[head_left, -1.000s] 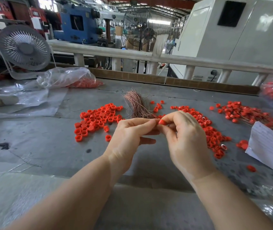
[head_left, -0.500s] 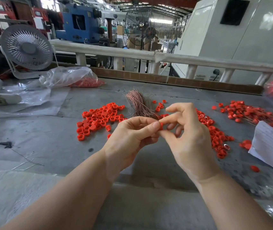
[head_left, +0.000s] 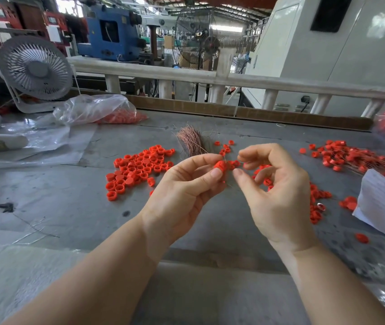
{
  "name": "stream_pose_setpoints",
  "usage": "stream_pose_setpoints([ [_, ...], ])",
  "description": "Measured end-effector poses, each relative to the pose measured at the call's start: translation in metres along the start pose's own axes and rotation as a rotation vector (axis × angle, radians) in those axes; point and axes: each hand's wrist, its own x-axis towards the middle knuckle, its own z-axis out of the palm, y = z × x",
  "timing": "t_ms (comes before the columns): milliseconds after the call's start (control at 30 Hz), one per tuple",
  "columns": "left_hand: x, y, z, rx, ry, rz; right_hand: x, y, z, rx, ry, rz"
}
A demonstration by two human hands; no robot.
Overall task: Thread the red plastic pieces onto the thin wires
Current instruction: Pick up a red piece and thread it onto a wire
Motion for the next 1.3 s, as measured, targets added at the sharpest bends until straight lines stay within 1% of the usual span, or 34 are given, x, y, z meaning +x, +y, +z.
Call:
stream_pose_setpoints([
  [133, -0.0011, 0.0009, 0.0019, 0.031, -0.033, 0.012, -0.0001, -0.0021, 0.0001, 0.0, -0.027, 0.013],
  [567, -0.0049, 0.0016, 0.0039, 0.197, -0.014, 0.069, -0.0007, -0.0037, 0.0008, 0.044, -0.055, -0.005],
  [733, -0.0058, 0.002, 0.004, 0.162, -0.039, 0.016, -0.0011, -0.0036, 0.0011, 0.046, -0.059, -0.008],
  [933, -0.0066, 0.0032, 0.0049, 0.04, -0.07, -0.098, -0.0009, -0.0059, 0.0017, 0.067, -0.071, -0.032],
  [1067, -0.007, 0.0038, 0.0045, -0.006, -0.067, -0.142, -0.0013, -0.0072, 0.0004, 0.087, -0.081, -0.031],
  [1200, -0.0071, 0.0045, 0.0047, 0.002, -0.063, -0.151, -0.0005, -0.0084, 0.0002, 0.104, -0.072, -0.016],
  [1300, -0.0066, 0.0047, 0.004, 0.054, -0.063, -0.116, 0.0003, -0.0087, -0.0005, 0.105, -0.061, 0.002],
])
